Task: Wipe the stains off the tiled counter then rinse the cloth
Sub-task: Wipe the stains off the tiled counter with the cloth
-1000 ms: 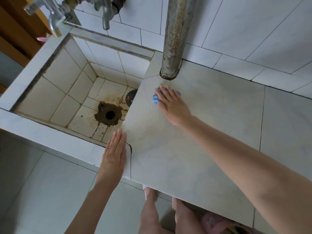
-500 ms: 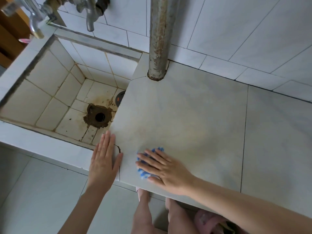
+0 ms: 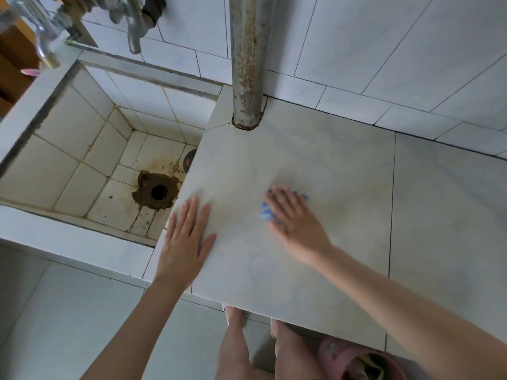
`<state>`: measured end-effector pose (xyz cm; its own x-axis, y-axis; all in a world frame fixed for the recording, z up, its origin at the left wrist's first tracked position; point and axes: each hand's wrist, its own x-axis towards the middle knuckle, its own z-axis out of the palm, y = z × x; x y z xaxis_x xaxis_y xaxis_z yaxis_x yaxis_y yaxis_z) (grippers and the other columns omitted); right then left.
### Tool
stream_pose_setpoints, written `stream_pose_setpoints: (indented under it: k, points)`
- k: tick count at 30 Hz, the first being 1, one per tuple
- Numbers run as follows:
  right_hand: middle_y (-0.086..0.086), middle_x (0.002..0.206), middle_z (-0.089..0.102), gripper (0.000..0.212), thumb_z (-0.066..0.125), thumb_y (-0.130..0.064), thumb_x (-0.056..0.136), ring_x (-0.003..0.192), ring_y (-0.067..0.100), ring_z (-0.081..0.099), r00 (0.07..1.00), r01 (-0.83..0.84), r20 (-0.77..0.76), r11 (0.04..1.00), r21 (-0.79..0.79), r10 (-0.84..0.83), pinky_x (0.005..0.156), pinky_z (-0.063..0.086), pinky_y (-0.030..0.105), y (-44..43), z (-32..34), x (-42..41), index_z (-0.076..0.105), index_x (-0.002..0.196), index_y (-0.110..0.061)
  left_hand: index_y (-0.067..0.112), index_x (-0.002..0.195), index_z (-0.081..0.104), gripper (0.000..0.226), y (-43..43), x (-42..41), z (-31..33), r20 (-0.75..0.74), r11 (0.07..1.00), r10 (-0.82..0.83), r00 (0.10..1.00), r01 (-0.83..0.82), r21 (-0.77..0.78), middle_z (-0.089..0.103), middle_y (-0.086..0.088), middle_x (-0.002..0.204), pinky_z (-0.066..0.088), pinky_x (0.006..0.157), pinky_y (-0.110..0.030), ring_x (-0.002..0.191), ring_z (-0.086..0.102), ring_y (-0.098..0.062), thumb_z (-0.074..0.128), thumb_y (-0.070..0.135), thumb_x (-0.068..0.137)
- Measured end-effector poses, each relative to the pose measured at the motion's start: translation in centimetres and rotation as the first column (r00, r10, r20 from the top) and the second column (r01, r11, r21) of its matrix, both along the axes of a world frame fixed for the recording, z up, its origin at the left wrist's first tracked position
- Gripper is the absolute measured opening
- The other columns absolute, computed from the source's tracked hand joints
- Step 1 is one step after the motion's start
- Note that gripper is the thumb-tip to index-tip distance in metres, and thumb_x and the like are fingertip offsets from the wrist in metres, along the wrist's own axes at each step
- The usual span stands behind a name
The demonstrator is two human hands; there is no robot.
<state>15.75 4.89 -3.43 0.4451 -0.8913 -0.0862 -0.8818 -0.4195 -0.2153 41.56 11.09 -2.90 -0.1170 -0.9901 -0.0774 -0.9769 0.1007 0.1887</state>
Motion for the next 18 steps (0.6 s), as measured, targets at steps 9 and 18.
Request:
stream_pose_setpoints:
  k: [9,18]
  points:
    - [-0.008,0.154,0.025,0.047,0.025,-0.041,0.102,0.143,0.015,0.020,0.962,-0.263,0.077,0.965,-0.019,0.263,0.113,0.021,0.038,12.3,0.6,1.5,0.027,0.147,-0.027,0.016,0.150,0.013,0.060,-0.3,-0.4,-0.7,0.065,1.000,0.013,0.998,-0.012,-0.016,0.012,-0.010,0.157,0.006,0.118,-0.042,0.146,0.006,-0.023,0.014,0.045,0.098]
    - [0.008,0.155,0.019,0.071,-0.010,-0.048,0.094,0.143,0.029,0.020,0.942,0.318,-0.119,0.948,0.020,-0.314,0.114,0.009,0.038,-0.1,0.4,-10.2,0.021,0.147,-0.012,0.016,0.150,0.012,0.058,2.1,-1.9,-0.4,-0.003,0.998,0.067,0.998,-0.067,0.011,0.008,-0.005,0.158,0.002,0.118,-0.043,0.146,0.002,-0.018,0.015,0.039,0.098]
